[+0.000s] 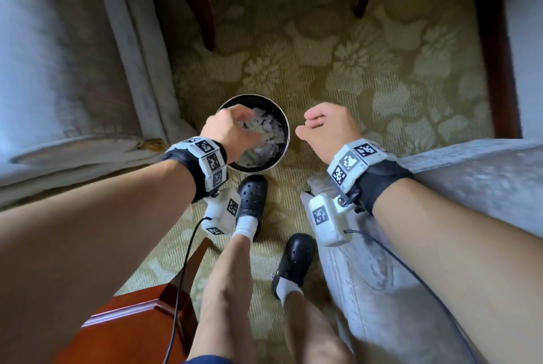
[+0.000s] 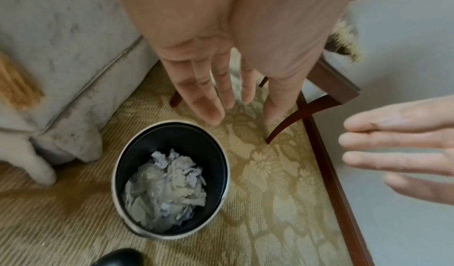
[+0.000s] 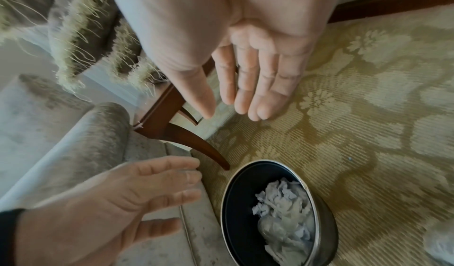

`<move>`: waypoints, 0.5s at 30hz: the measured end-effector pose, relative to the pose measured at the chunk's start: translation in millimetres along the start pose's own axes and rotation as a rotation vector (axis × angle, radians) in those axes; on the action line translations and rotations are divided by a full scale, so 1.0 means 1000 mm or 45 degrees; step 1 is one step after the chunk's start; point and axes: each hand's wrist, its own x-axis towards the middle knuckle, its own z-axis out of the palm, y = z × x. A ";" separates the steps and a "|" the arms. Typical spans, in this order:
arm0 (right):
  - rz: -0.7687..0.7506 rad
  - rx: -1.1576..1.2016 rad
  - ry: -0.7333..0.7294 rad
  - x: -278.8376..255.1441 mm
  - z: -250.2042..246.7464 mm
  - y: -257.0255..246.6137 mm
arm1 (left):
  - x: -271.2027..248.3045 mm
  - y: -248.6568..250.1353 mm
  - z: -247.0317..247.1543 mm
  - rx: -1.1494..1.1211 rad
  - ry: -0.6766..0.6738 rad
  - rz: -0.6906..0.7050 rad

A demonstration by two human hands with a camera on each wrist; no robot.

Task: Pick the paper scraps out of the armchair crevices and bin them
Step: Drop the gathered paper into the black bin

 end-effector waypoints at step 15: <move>-0.283 -0.270 0.331 -0.245 -0.294 -0.070 | -0.284 0.280 -0.119 0.413 -0.046 0.715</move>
